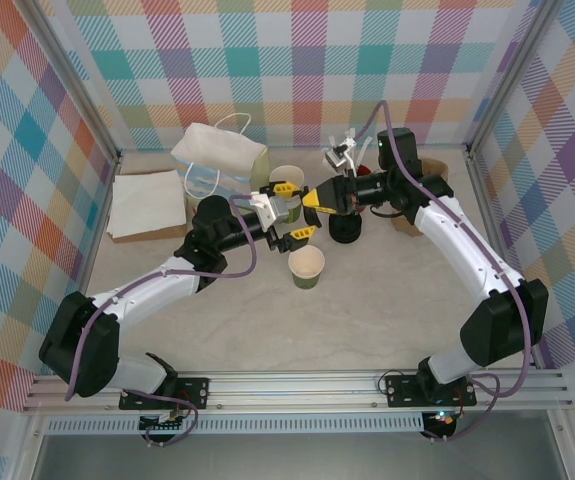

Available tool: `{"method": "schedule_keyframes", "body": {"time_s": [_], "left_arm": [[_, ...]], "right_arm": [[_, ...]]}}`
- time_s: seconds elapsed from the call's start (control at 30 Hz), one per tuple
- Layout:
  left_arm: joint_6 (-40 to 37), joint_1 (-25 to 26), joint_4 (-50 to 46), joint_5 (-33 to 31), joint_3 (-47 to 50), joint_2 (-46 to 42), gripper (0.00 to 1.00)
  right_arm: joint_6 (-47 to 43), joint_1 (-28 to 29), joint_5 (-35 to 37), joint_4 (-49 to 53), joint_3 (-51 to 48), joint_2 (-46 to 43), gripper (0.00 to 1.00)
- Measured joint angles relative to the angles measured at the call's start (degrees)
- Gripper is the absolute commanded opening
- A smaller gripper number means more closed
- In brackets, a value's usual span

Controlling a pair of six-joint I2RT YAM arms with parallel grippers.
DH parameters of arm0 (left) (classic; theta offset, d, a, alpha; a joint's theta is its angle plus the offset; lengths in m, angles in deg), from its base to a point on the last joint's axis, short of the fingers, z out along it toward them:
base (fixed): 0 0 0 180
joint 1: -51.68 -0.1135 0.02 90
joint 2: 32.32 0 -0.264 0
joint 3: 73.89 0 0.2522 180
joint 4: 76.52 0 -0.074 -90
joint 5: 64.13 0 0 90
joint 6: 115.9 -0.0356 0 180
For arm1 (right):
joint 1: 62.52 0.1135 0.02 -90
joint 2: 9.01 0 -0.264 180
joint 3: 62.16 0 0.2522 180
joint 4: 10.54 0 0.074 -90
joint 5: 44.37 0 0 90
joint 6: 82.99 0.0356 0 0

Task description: Pack the takeout coffee

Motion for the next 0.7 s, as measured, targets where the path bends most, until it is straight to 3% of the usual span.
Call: {"method": "schedule_keyframes", "body": {"time_s": [0.7], "left_arm": [[0.44, 0.0, -0.07, 1.01, -0.22, -0.02, 0.75]], "right_arm": [[0.96, 0.63, 0.48, -0.76, -0.13, 0.04, 0.03]]}}
